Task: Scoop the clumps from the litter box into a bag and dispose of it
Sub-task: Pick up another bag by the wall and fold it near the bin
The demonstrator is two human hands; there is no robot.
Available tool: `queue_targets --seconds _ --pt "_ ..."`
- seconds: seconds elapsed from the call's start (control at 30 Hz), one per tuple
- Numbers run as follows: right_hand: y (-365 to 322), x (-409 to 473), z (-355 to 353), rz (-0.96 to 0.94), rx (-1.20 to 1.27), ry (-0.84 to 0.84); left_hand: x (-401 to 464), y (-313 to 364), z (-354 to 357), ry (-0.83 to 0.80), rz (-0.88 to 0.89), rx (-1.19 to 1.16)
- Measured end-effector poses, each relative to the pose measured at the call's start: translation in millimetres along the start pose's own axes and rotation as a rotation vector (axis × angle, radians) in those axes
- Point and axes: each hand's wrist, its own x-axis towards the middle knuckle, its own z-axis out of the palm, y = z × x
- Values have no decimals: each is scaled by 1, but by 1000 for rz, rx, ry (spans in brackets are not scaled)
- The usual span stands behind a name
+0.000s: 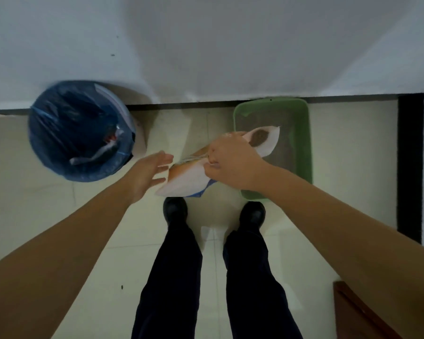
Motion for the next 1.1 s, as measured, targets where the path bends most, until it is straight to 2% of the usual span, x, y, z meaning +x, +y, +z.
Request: queue_targets --seconds 0.07,0.17,0.23,0.3,0.4,0.53,0.67,0.73,0.8,0.9,1.0,1.1 --pt "0 14 25 0 -68 -10 -5 4 -6 -51 94 30" --pt "6 31 54 41 -192 -78 -1 4 4 -116 127 223" --pt "5 41 74 95 -200 -181 -3 4 19 -202 187 428" --pt "-3 50 94 58 -268 -274 0 -11 28 -281 250 679" --pt "-12 59 108 14 -329 -287 16 -40 30 -226 232 911" --pt "14 62 100 3 -409 -320 35 -48 34 -64 147 922" --pt "44 71 94 -18 -471 -323 59 -46 37 120 131 1082" --pt "50 79 99 -40 -377 -322 73 -47 40 173 127 1127" --pt "44 86 103 -3 -176 -381 81 -48 42 206 164 1168" --pt "29 85 101 34 -52 -514 73 -46 42 106 163 1203" --pt "7 77 97 45 -201 -591 44 -50 31 3 66 1122" --pt "-20 67 98 48 -245 -618 7 -64 26 -35 -7 1277"
